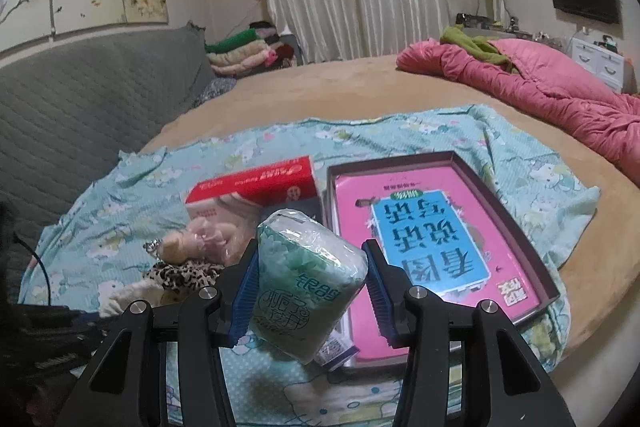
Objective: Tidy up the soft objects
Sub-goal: 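Lift the scrunchie and tissue pack and carry both over the pink tray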
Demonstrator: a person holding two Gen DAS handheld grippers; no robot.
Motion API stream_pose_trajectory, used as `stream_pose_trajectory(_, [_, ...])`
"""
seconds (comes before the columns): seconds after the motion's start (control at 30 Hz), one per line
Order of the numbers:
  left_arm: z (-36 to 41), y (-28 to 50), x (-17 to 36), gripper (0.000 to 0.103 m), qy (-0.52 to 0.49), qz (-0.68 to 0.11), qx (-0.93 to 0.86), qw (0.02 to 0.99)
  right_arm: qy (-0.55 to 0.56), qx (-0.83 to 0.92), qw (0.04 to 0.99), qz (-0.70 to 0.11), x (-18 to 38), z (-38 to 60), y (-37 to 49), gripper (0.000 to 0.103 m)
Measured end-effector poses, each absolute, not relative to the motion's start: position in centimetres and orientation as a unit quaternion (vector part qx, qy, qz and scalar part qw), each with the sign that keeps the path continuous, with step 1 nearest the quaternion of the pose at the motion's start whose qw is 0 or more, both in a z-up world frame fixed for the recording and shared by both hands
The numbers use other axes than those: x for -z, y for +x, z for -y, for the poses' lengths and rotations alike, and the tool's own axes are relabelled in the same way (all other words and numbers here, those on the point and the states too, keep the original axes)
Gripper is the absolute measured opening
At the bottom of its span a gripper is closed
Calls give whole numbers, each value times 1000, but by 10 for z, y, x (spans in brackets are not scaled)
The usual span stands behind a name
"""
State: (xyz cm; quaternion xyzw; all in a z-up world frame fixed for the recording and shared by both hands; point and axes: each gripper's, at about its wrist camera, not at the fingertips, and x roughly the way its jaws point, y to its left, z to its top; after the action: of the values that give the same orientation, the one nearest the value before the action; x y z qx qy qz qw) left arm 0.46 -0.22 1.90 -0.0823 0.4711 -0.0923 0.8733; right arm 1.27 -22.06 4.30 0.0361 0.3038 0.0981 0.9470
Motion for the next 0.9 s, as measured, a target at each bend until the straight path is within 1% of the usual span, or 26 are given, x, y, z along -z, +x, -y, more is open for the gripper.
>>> stream_pose_trajectory(0.13, [20,12,-43,11,-73,-451,112,882,48,-89,952,-289,-51,235,14,51])
stream_pose_trajectory(0.5, [84,35,-71,11,-51,-428,164,887,98,-40,958,-268,-60,286,22,51])
stream_pose_trajectory(0.7, [127,55,-74,11,-34,-426,194,883,110,-7,957,-268,-56,319,30,51])
stream_pose_trajectory(0.9, [171,76,-57,11,-7,-443,215,870,128,19,951,-281,-44,350,39,51])
